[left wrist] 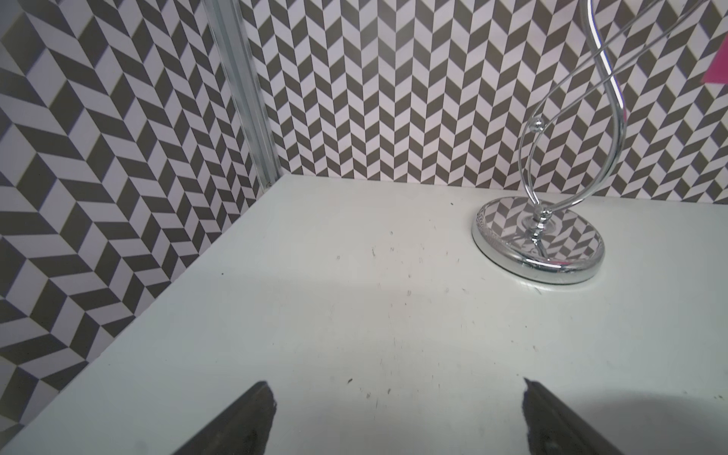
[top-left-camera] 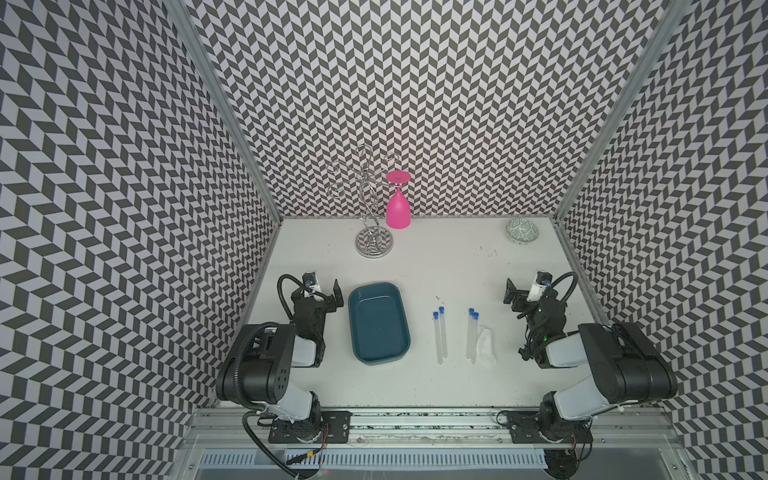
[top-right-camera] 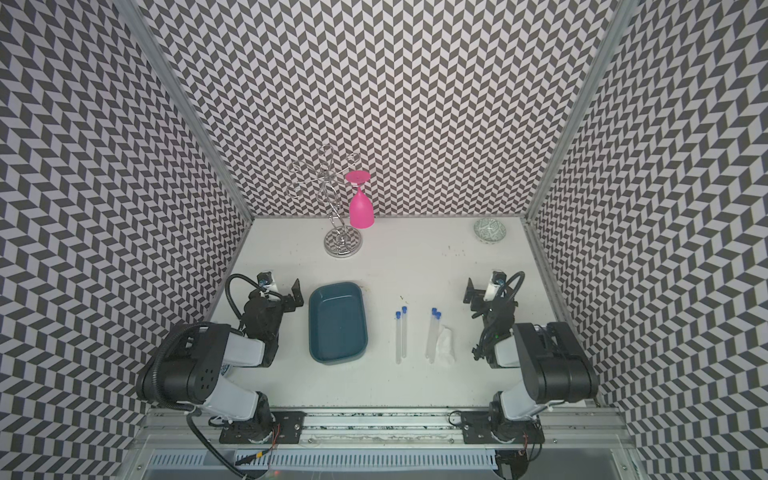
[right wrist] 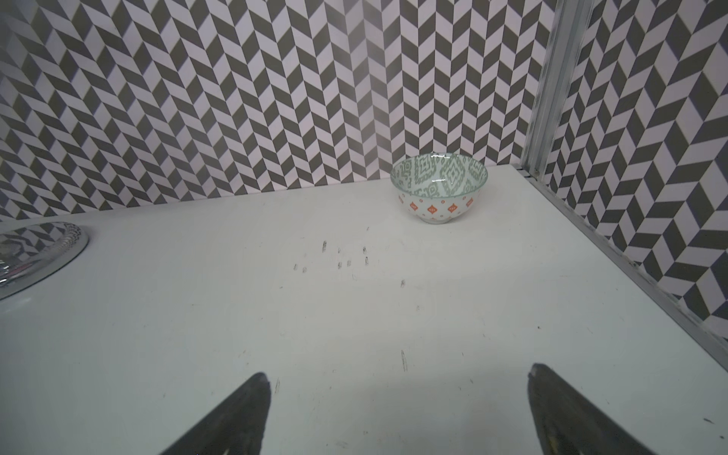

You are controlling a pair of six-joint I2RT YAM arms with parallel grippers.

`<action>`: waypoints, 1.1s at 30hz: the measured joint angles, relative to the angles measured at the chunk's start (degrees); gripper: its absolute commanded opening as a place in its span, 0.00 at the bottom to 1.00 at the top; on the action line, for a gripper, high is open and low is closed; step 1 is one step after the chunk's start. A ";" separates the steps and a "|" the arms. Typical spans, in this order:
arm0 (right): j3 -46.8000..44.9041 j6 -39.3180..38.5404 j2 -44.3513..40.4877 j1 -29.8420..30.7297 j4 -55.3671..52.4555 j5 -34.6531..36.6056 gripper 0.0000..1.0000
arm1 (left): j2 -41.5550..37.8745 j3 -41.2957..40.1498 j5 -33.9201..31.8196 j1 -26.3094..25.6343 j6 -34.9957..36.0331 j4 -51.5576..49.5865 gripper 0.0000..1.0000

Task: Wipe the exteriors of test tubes
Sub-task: Pick up the test tube at the center of the board.

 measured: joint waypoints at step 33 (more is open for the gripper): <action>27.98 11.21 -17.92 9.73 -64.35 -3.06 0.80 | -28.33 24.35 6.54 -8.22 -3.37 -49.70 1.00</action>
